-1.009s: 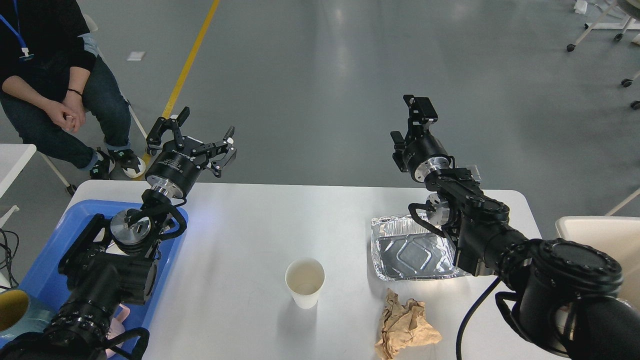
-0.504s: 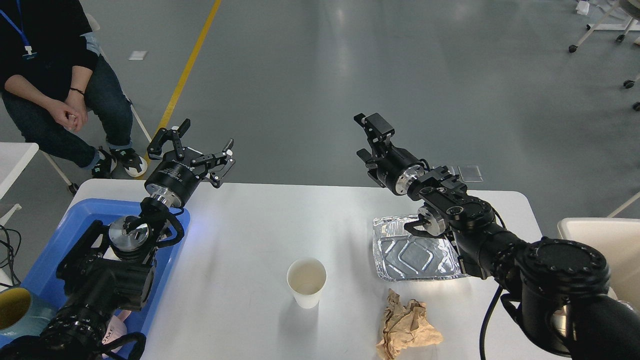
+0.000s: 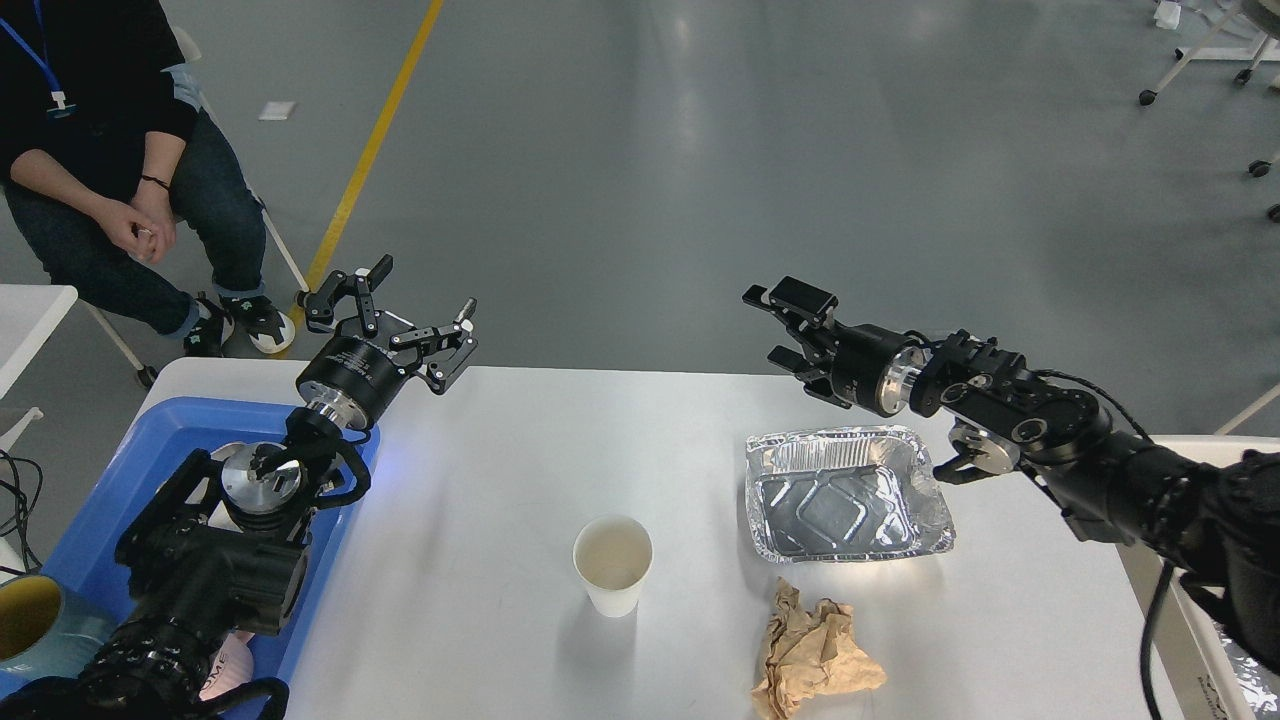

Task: Tidy desktop
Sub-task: 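Raise the left gripper and move the right gripper toward the foil tray, then reach the right gripper down to the foil tray's edge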

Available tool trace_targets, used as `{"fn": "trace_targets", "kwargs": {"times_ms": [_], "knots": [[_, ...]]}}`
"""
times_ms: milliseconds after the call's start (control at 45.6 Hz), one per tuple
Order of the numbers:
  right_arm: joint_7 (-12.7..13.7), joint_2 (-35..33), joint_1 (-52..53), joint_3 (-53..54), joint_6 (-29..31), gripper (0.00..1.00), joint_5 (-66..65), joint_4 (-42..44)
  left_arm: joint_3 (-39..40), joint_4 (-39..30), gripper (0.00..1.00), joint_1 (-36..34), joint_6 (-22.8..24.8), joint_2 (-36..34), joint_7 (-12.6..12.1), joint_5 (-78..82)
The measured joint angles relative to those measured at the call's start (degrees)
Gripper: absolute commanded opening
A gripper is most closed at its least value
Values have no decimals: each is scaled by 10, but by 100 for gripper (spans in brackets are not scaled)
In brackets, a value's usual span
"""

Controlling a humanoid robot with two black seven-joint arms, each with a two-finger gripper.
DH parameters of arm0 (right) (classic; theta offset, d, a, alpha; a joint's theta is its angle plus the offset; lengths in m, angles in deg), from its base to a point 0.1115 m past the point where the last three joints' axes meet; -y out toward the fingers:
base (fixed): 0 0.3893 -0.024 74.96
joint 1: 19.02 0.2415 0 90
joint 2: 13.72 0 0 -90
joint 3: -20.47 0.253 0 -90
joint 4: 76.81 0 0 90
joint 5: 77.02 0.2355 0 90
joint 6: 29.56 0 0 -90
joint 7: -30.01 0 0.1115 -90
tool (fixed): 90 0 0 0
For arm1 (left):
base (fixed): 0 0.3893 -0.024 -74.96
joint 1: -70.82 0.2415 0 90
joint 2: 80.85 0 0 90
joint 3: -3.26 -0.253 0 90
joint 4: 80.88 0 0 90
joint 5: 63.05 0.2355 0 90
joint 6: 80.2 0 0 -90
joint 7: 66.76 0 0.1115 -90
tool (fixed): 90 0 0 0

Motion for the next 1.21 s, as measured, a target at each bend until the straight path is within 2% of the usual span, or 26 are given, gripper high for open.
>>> {"fn": "trace_targets", "kwargs": {"times_ms": [132, 197, 285, 395, 614, 789, 1030, 1206], "knots": [[4, -128, 9, -2, -63, 100, -44, -196, -8, 0, 100, -1, 0, 0, 0, 0], [17, -208, 10, -3, -102, 100, -102, -310, -16, 1, 100, -1, 1, 0, 0, 0], [33, -286, 10, -4, -124, 100, -155, -403, -24, 2, 100, -1, 2, 0, 0, 0], [45, -382, 10, -4, -127, 100, -204, -479, -37, 4, 100, -1, 3, 0, 0, 0], [47, -528, 14, -4, -76, 100, -348, -538, -47, 11, 100, -1, 4, -3, 0, 1], [48, -638, 35, 0, -13, 100, -393, -591, -70, 13, 100, -1, 5, -3, 0, 2], [48, -729, 86, 5, 85, 100, -424, -600, -81, 13, 100, -2, 5, -3, 1, 2], [48, -761, 123, 5, 145, 100, -425, -599, -85, 13, 100, -2, 5, -3, 1, 2]]}}
